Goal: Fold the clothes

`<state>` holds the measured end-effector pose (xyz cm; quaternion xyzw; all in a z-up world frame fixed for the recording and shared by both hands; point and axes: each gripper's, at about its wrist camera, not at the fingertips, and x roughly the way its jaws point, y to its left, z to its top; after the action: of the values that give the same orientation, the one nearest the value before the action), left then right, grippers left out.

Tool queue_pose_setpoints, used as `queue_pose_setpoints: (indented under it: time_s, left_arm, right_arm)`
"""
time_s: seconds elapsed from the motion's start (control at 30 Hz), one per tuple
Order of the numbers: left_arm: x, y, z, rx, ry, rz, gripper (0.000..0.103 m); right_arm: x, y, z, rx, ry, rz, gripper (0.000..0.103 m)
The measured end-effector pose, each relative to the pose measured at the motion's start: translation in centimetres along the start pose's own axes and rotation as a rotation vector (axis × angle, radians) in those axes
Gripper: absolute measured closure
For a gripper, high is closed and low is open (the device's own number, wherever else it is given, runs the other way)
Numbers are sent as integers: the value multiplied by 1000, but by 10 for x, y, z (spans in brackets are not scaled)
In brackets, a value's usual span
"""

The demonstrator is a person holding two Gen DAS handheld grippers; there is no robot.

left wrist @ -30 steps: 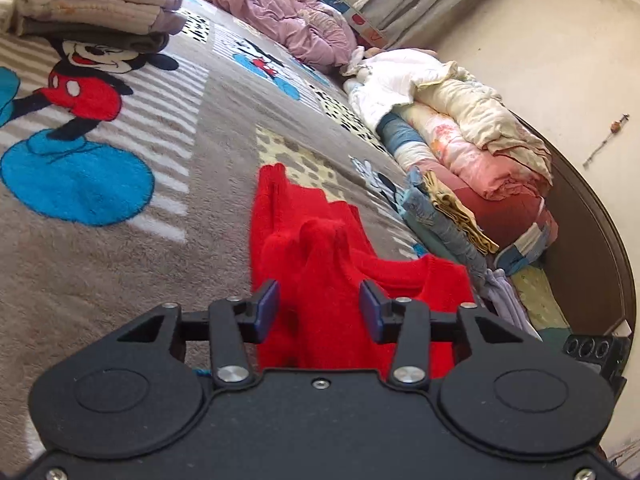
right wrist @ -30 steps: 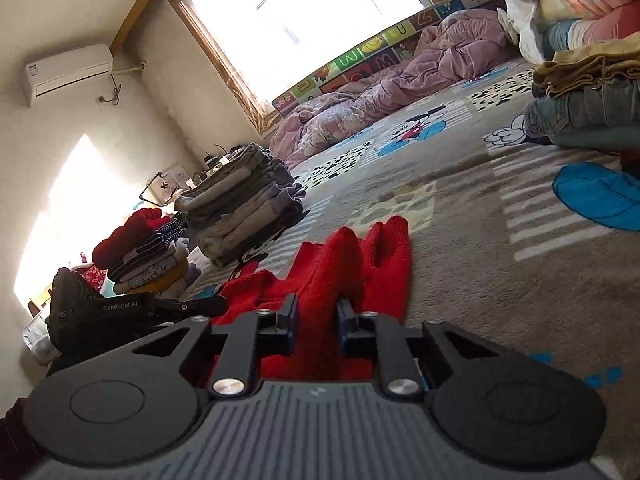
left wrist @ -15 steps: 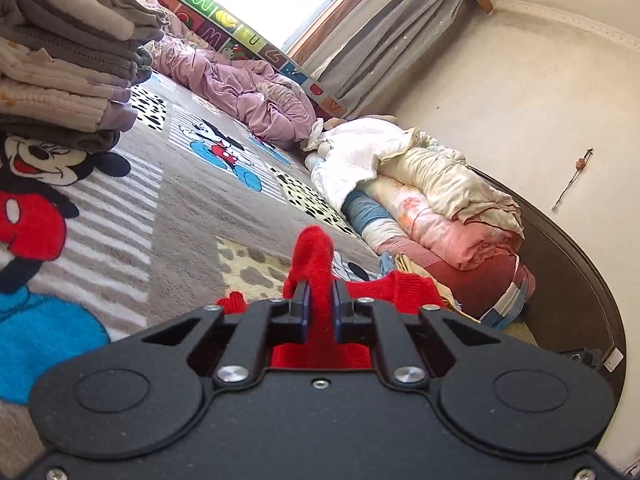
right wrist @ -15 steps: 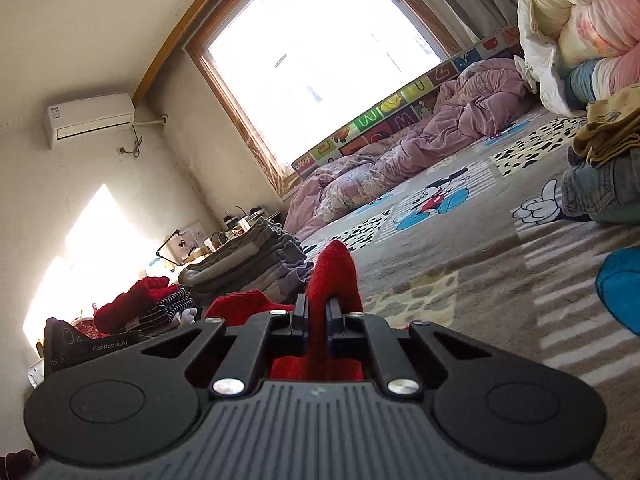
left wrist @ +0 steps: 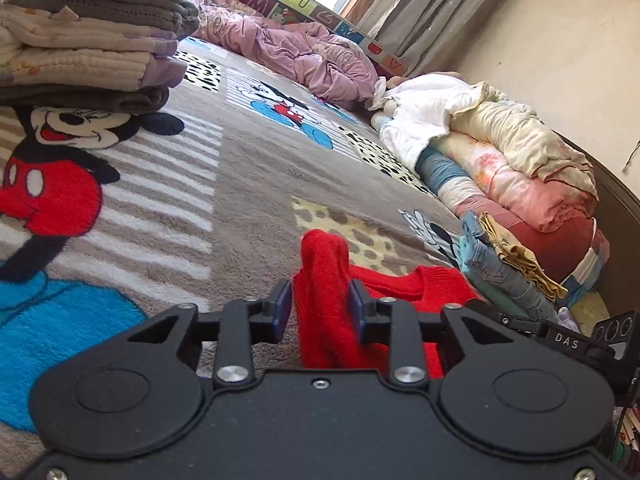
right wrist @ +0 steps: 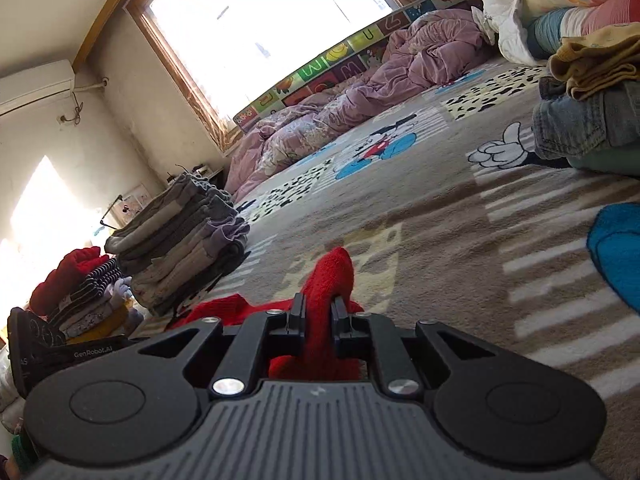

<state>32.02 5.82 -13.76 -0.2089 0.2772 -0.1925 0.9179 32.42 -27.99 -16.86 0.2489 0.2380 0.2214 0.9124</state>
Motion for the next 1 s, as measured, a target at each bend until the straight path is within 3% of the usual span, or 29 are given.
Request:
queue_pose_setpoints:
  time_s: [0.07,0.13,0.17,0.23,0.27,0.3,0.33,0.37,0.4,0.43,0.5,0.6,0.7,0.73,0.77,0.8,0.9,0.97,1.0]
  left_arm:
    - [-19,-12,5,55,-63,-2,74]
    - [-35,-25,7,112,-72,-54,74]
    - [-38,-32,5,146,-55,-90,71]
    - [-39,-44,-2,223,5,-161,55]
    - [-37,-49,-7,267,46,-193,55]
    - [-31,-54,-14,320,88,-186,54]
    - [-19,-57,-25,397,142,-126,50]
    - [-7,-59,-34,455,190,-76,49]
    - [-3,-58,-42,502,192,-65,49]
    - [-6,-59,-39,505,194,-70,50]
    - [-11,-61,-33,510,198,-80,51]
    - [-36,-59,-21,498,104,-143,53]
    - [-28,-64,-34,619,217,-113,53]
    - [-19,-67,-47,698,264,-68,52]
    - [-19,-65,-50,693,233,-74,52]
    - [-20,-63,-43,642,240,-86,53]
    - [-41,-69,-32,656,151,-155,54]
    - [-35,-70,-39,705,216,-134,53]
    - [-32,-71,-43,731,250,-122,53]
  right_arm:
    - [-13,5,1,-21,-55,-6,82]
    - [-35,16,4,-104,-120,-19,80]
    - [-44,22,4,-150,-138,-5,80]
    - [-57,36,0,-242,-140,52,80]
    - [-61,44,-3,-292,-136,80,80]
    - [-58,50,-6,-333,-90,83,81]
    - [-53,56,-9,-373,-42,86,78]
    - [-39,57,-14,-386,59,69,76]
    - [-21,54,-21,-379,179,49,74]
    - [-11,51,-29,-392,216,27,74]
    - [-14,61,-26,-445,205,36,73]
    - [-37,65,-19,-455,104,88,72]
    - [-45,67,-19,-471,128,143,70]
    - [-38,67,-25,-502,198,139,67]
    - [-32,67,-34,-532,254,123,67]
    - [-31,71,-36,-551,247,116,67]
    - [-44,83,-33,-588,175,149,67]
    - [-56,88,-29,-589,122,213,68]
    - [-55,90,-32,-617,145,211,68]
